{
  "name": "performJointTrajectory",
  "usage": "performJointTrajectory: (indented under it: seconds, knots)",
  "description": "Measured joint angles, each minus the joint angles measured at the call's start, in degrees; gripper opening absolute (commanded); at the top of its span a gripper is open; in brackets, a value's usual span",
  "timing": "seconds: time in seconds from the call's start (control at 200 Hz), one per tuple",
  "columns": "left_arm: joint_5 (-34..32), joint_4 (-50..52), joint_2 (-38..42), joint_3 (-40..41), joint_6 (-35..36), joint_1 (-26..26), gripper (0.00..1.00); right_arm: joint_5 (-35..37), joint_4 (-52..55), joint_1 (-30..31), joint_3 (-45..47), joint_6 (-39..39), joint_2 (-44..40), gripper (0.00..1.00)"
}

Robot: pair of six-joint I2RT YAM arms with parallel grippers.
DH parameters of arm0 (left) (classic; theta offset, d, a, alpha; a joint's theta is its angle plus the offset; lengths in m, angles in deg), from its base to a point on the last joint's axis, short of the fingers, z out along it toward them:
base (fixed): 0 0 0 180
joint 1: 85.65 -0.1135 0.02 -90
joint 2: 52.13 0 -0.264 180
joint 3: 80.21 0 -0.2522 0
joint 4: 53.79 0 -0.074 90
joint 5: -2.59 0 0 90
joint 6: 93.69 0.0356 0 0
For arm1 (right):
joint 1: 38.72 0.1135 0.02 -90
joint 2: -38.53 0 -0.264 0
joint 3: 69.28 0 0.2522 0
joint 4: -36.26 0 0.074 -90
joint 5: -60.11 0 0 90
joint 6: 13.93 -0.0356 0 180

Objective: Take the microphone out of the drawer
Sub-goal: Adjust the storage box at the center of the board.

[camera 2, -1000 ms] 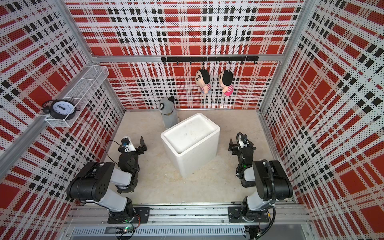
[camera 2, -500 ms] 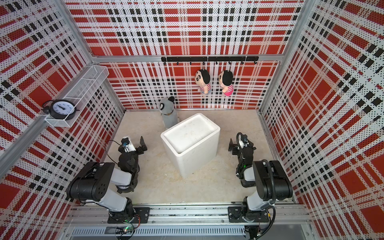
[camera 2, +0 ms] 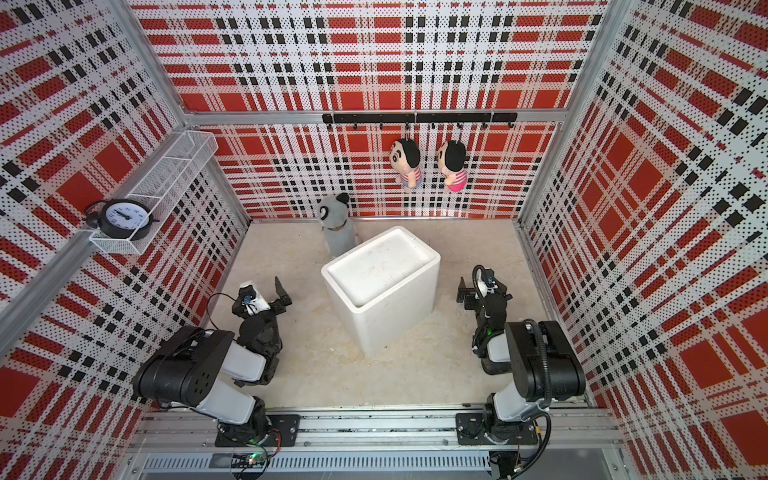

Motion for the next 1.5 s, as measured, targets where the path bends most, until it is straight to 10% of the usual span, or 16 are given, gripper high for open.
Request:
performJointTrajectory:
  seconds: [0.466, 0.967, 1.498]
  knots:
    - [-11.9, 48.4, 23.2, -24.5, -4.8, 11.3, 0.98, 8.4, 25.8, 0.7, -10.1, -3.4, -16.0, 1.0]
    - [12.3, 83.5, 25.2, -43.1, -13.3, 10.1, 0.98, 4.6, 80.8, 0.7, -45.7, -8.4, -19.6, 1.0]
    - [37.5, 94.4, 32.3, -43.1, -16.5, 14.5, 0.98, -18.3, 94.5, 5.2, -58.4, -9.0, -14.9, 1.0]
